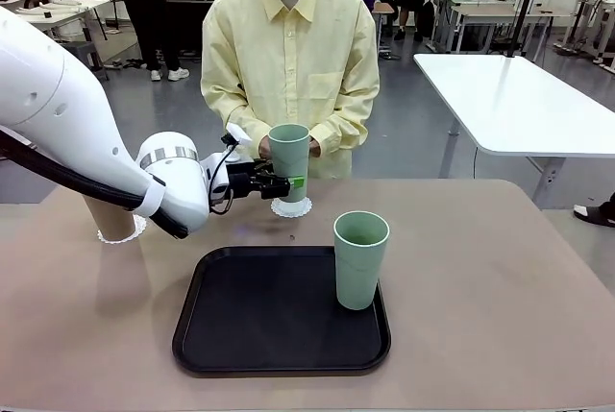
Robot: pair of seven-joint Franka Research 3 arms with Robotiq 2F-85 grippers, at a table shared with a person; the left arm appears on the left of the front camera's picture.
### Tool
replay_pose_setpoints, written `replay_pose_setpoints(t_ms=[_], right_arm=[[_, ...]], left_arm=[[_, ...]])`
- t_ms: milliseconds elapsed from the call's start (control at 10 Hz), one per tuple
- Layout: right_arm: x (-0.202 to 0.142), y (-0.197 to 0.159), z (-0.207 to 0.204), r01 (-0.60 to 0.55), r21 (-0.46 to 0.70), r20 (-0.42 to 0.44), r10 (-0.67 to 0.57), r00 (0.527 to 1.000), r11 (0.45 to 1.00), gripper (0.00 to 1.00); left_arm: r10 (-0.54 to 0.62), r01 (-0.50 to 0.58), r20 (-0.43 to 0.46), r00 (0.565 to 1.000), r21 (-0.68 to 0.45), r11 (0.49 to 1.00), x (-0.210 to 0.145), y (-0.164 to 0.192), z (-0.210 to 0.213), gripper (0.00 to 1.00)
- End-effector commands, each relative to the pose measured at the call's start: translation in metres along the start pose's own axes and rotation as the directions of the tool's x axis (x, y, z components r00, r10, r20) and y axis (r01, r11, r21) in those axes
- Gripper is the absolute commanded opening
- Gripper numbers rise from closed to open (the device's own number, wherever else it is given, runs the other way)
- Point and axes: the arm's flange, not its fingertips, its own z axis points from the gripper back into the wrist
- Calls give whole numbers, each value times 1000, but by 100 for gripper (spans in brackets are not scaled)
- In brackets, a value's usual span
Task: Place coasters on the table and set cups on them.
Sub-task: Take one Reusable plastic cup from the Flat Tray and place it on a coaster set by the human.
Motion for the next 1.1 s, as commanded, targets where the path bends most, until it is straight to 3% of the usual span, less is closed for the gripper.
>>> replay_pose_setpoints(t_ms=[0, 400, 1000], right_arm=[[2, -1, 0, -20, 20, 0, 20, 1000, 1000, 100], [2, -1, 0, -20, 20, 0, 20, 1000, 1000, 100], [2, -1, 0, -20, 20, 0, 20, 1000, 1000, 100]], left_arm=[[-58, 57, 24, 998, 35, 998, -8, -7, 2, 83], [-34, 32, 38, 999, 50, 998, -17, -8, -2, 83], [-87, 86, 14, 996, 54, 995, -32, -2, -16, 83]])
